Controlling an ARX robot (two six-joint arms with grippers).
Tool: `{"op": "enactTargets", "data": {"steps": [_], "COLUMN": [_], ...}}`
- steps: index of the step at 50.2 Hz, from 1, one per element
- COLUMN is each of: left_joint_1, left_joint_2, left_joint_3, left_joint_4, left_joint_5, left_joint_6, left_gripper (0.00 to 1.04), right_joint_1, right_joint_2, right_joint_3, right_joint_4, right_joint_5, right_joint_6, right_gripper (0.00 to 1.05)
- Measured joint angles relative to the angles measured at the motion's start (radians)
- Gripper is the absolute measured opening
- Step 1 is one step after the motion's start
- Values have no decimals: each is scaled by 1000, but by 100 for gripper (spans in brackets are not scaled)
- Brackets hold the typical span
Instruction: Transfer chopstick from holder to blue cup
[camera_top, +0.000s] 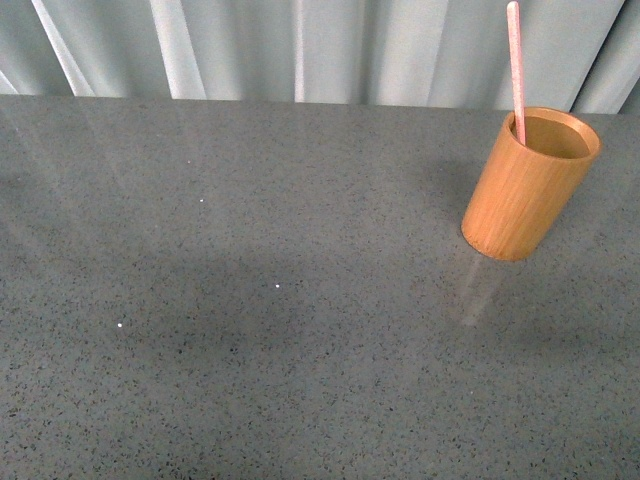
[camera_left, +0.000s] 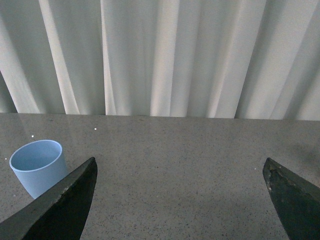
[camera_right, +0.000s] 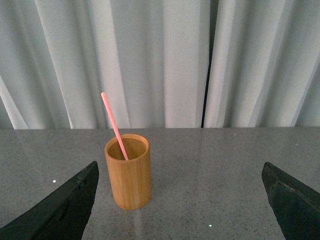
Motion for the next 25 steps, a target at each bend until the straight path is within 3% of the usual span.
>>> {"op": "enactTargets", "data": {"steps": [25], "left_joint_1": [0], "left_joint_2": [0], "left_joint_3": [0], "left_joint_4": [0], "left_joint_5": [0], "left_joint_6": [0], "left_gripper": [98], "right_joint_1": [0], "right_joint_2": [0], "right_joint_3": [0], "right_joint_4": [0], "right_joint_5": [0], "right_joint_6": [0], "right_gripper": [95]}}
